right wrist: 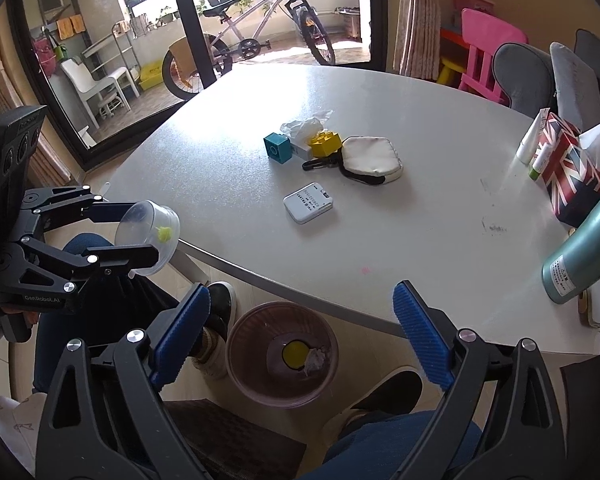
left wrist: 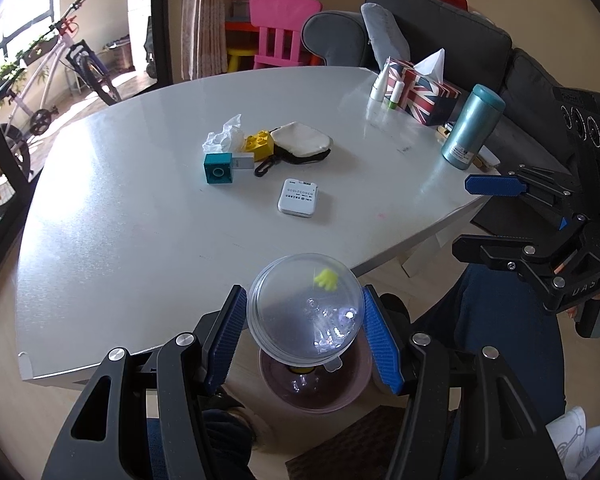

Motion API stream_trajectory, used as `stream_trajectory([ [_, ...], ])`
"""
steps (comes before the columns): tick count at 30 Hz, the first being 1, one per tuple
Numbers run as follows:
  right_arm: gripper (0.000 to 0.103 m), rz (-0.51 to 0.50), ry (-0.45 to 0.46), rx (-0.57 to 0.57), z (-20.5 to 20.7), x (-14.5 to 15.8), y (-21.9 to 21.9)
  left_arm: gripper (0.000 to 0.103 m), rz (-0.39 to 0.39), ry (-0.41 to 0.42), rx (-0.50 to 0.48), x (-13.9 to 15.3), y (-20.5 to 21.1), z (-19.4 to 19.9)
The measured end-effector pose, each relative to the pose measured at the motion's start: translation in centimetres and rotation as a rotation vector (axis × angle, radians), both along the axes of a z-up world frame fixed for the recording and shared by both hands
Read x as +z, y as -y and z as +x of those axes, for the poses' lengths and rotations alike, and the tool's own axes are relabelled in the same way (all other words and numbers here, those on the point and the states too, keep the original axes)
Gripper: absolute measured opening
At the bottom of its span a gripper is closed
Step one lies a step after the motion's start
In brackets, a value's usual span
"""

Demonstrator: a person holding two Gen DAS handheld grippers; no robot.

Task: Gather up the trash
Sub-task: 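Lower the second clear bowl into the pink bin and open the left gripper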

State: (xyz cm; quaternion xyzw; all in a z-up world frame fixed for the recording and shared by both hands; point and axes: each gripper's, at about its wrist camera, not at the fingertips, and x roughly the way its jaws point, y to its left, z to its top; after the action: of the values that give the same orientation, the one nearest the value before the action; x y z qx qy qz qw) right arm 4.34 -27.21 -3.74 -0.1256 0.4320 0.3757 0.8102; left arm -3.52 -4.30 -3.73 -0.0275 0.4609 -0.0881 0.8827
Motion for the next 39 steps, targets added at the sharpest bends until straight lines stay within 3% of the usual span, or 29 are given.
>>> stream_trajectory([
  [9,0.092,0.009,0.008,-0.023,0.6,0.4,0.5,0.058,-0.016,-0.006,-0.032,-0.1,0.8,-0.2],
  [11,0.092,0.012,0.010,-0.028,0.7,0.5,0.7,0.077,-0.028,-0.003,-0.038,0.0,0.9,-0.1],
  [12,0.092,0.013,0.010,-0.029,0.7,0.6,0.7,0.094,-0.033,0.008,-0.038,0.1,0.9,-0.2],
  [39,0.096,0.023,0.009,-0.031,1.0,0.3,0.2,0.096,-0.014,0.025,0.037,0.7,-1.2,0.7],
])
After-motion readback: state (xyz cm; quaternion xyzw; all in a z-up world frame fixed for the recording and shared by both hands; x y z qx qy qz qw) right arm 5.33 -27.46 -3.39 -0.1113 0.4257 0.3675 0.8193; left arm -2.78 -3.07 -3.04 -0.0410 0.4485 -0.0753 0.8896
